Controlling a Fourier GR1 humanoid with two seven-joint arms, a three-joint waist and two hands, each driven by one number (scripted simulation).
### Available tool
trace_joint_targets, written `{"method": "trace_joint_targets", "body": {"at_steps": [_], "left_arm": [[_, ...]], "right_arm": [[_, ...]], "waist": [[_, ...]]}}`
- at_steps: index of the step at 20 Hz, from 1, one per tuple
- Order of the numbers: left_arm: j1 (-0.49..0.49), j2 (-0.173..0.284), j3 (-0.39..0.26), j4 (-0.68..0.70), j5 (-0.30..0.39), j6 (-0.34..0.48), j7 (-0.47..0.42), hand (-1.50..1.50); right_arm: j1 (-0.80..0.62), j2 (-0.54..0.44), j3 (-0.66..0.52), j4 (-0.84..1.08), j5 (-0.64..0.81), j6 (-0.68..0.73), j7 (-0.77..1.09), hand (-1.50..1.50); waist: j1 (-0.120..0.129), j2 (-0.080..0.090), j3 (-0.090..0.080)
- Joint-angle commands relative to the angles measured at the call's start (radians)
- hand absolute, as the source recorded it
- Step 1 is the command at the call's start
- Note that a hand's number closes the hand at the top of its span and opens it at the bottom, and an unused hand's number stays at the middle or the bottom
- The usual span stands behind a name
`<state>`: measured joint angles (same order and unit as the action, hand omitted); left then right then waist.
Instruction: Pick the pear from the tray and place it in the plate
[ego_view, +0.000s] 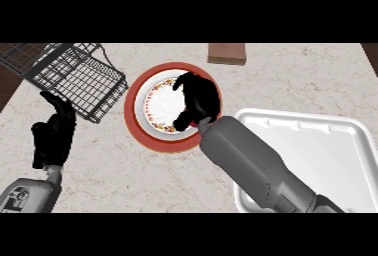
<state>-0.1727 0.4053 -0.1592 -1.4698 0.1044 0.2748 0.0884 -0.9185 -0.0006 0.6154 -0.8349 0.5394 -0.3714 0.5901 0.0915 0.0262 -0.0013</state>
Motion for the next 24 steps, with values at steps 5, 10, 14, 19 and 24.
{"method": "trace_joint_targets", "body": {"at_steps": [5,10,14,19,24], "left_arm": [[-0.12,-0.056,-0.084,0.012,-0.009,-0.064,0.016,0.0],[-0.121,-0.033,-0.05,0.001,0.01,-0.071,0.034,0.0],[-0.046,-0.056,-0.068,-0.006,0.005,-0.065,-0.006,0.0],[-0.079,-0.03,-0.017,0.033,-0.008,-0.039,0.003,0.0],[-0.023,-0.006,0.0,-0.03,0.009,-0.055,0.023,0.0]], "right_arm": [[0.004,0.001,0.041,0.02,-0.227,-0.165,-0.113,-1.5],[0.011,0.001,-0.028,-0.02,-0.338,-0.319,-0.24,-1.5],[0.014,0.001,-0.088,-0.044,-0.414,-0.426,-0.265,-1.5],[0.082,-0.031,-0.198,-0.069,-0.451,-0.414,-0.373,-1.5],[0.232,-0.135,-0.234,-0.181,-0.507,-0.323,-0.457,-1.5]], "waist": [[-0.002,0.008,0.003],[-0.028,0.001,0.004],[-0.051,-0.009,0.002],[-0.114,-0.016,0.002],[-0.12,-0.026,0.002]]}}
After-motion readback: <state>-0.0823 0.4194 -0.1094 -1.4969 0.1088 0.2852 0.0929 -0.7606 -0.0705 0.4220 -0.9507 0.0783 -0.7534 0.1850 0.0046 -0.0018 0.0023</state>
